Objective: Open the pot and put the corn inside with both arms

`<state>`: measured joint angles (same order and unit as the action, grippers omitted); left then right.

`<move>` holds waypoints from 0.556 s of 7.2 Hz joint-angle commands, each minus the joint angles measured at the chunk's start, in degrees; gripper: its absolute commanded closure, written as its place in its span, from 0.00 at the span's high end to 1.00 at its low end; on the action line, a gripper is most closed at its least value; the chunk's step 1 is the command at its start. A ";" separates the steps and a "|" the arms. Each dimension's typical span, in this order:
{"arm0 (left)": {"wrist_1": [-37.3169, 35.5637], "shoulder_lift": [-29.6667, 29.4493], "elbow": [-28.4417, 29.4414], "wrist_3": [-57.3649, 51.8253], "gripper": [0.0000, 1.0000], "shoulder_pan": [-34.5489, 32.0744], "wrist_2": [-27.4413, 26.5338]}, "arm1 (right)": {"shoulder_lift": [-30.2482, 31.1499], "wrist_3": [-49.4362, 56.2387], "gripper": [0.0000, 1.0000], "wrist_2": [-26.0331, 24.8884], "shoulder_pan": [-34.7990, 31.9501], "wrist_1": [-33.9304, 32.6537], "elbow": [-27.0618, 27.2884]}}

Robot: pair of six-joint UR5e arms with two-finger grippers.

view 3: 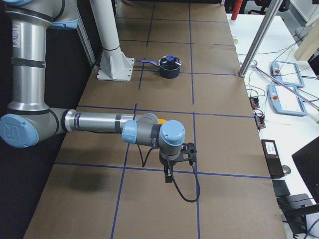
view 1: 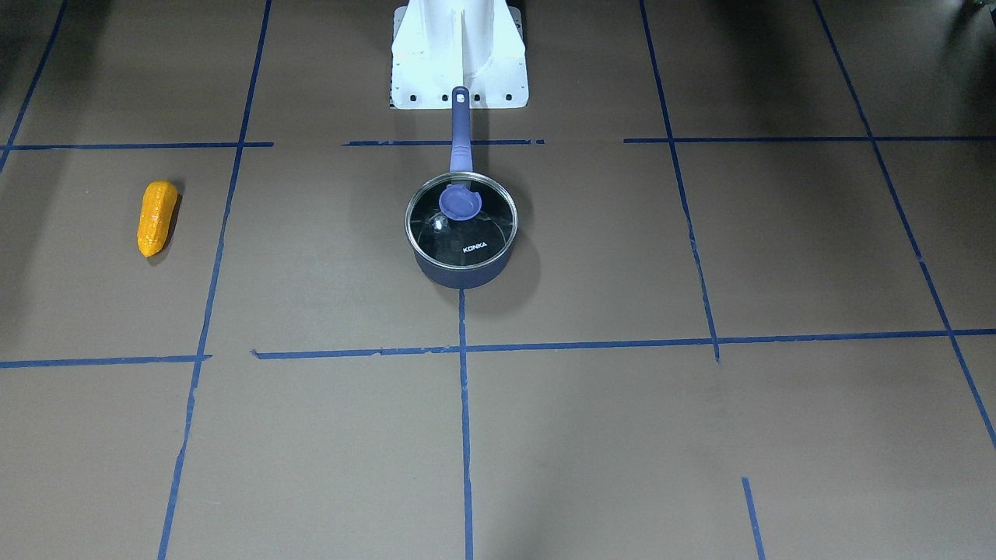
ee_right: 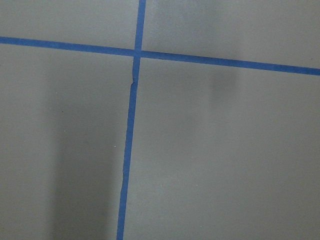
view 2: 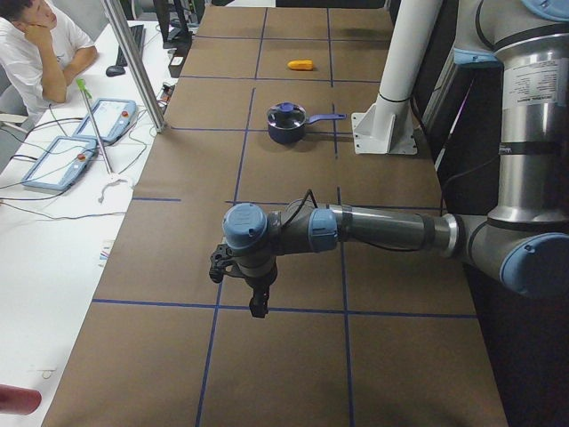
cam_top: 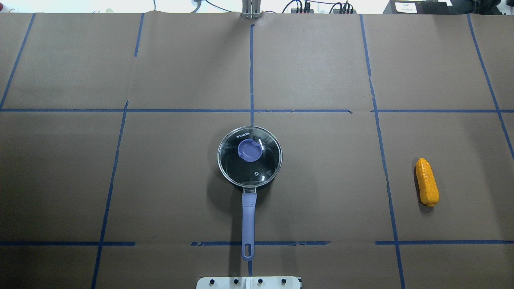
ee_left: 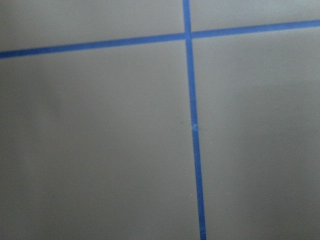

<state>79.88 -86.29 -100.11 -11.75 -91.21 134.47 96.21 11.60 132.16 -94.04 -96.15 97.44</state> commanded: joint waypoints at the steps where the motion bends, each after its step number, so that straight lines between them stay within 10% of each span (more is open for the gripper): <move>1: 8.50 -3.08 -0.96 0.15 1.00 0.15 0.70 | -0.50 -0.09 1.00 0.02 0.08 0.00 0.12; 4: 10.89 -3.62 -12.95 22.20 1.00 11.51 3.01 | -1.12 -0.26 1.00 0.02 1.22 0.00 0.03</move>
<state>88.92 -89.71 -106.81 -0.51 -86.34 138.46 95.21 11.38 132.19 -93.10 -96.15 97.54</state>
